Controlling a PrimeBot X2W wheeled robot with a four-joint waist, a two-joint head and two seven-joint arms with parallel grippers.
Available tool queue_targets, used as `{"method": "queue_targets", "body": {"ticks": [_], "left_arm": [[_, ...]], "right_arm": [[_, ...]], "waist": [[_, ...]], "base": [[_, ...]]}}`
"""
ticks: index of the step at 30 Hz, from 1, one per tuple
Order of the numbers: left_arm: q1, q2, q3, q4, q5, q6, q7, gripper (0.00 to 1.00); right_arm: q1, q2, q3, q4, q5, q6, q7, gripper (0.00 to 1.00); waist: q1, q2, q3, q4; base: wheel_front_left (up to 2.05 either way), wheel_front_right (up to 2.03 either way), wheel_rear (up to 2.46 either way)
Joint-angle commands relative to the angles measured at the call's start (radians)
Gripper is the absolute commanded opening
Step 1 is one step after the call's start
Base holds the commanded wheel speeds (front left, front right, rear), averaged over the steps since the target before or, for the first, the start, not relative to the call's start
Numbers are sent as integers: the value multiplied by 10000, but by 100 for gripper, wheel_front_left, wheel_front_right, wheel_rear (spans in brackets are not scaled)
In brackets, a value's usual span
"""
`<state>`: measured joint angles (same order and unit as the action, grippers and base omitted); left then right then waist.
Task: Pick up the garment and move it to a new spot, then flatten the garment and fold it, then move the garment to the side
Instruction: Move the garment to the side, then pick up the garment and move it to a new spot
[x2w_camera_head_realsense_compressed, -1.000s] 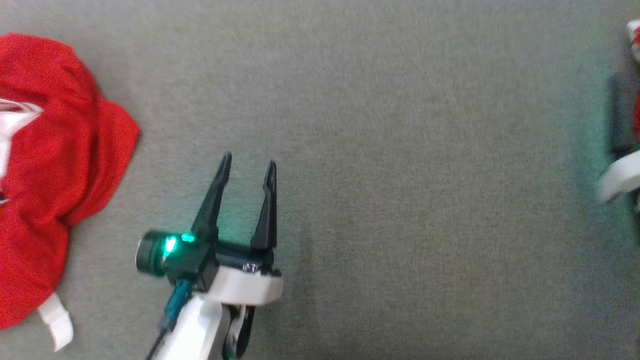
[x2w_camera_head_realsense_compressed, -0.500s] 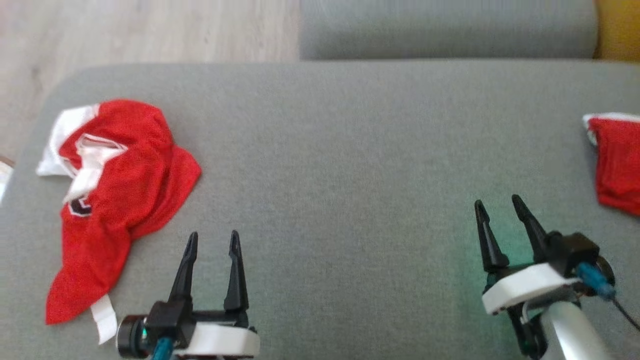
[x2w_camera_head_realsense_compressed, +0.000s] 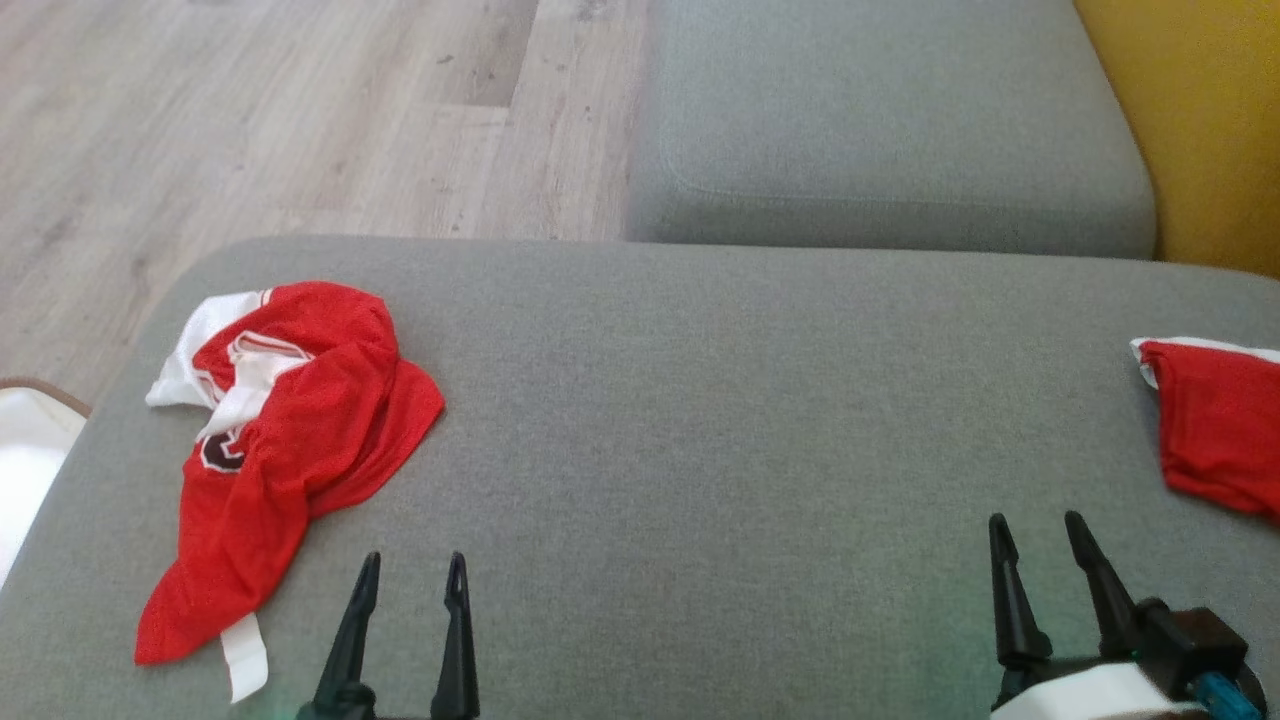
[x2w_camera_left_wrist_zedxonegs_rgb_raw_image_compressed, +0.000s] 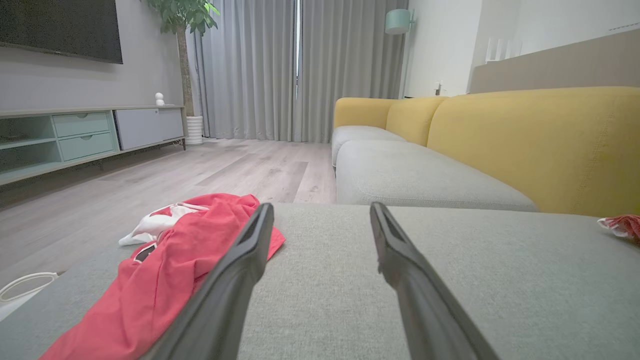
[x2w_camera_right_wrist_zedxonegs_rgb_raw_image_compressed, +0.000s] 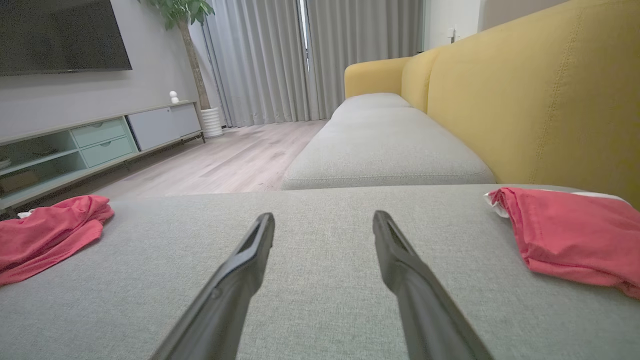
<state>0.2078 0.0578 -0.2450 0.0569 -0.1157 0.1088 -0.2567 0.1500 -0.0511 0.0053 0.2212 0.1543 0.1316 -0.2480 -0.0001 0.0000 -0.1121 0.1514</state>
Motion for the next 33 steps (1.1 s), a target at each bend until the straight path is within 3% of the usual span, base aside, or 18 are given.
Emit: {"method": "queue_targets", "body": {"ticks": [1,10,23,33], "left_arm": [[-425,-2,401,-300,121,-44,-51,100],[-423,-9,385,37,593,-358,-51,100],[-576,-43,468,198,641,-328,-51,100],[-835,-60,599,146,594,-229,-51,100]], "right_arm": [[-382,-68,189,-389,-36,-9,-136,100],[-110,-1,-24,-377,-70,-9,-137,100],[-147,7,-56,-432,65,-9,-137,100],[-222,8,159,-450,62,-9,-137,100]], "waist": [[1,0,-68,12],[1,0,-228,-92],[1,0,15,-299],[1,0,291,675]], "base": [[0,0,0],[0,0,0],[0,0,0],[0,0,0]]}}
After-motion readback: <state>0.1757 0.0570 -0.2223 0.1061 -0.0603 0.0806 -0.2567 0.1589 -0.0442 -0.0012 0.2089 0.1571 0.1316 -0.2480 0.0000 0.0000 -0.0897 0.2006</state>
